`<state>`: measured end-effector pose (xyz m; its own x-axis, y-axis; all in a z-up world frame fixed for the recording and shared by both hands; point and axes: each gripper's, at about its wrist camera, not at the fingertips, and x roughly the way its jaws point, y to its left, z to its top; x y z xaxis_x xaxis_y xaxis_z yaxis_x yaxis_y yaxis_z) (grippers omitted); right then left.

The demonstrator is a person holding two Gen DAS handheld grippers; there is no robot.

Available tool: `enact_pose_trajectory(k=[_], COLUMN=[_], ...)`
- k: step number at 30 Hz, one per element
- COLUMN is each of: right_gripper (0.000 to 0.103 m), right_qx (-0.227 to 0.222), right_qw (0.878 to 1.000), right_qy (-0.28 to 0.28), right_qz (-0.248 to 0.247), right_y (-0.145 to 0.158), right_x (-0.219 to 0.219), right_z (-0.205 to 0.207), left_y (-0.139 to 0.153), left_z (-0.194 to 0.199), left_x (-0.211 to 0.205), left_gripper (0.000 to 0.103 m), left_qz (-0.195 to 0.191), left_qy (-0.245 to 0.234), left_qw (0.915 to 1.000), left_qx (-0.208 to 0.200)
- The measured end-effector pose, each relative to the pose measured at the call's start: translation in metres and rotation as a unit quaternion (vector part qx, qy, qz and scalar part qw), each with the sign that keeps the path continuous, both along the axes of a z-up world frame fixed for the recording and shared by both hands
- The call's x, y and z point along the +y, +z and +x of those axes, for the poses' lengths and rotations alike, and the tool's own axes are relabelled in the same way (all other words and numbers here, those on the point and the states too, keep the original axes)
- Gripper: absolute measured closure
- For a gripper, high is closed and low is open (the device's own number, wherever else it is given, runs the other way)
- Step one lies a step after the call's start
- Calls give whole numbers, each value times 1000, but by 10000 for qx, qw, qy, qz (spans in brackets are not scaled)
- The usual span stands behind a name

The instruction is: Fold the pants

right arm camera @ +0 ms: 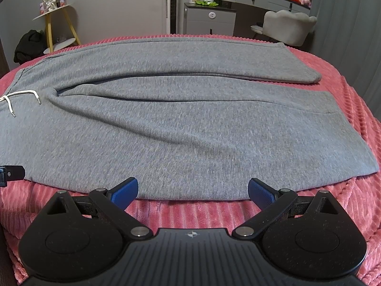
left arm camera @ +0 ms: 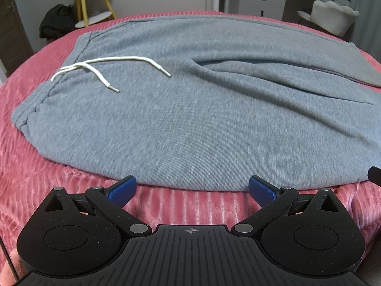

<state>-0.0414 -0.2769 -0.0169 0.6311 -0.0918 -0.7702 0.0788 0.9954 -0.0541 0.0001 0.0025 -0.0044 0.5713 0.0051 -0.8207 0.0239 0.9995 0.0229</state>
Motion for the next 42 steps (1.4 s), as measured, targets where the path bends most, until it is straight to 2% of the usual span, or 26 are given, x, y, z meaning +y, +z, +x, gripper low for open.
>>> enact_pose_trajectory(k=[42], right_gripper=[4], right_qx=[6], right_qw=[10000], right_qy=[-41], right_qz=[37], right_y=[-2], right_x=[0], right_z=[1], left_y=[0], left_z=[2], left_x=[2], left_gripper=[0], left_qz=[-60], left_qy=[33], left_qw=[9999], left_qx=[82])
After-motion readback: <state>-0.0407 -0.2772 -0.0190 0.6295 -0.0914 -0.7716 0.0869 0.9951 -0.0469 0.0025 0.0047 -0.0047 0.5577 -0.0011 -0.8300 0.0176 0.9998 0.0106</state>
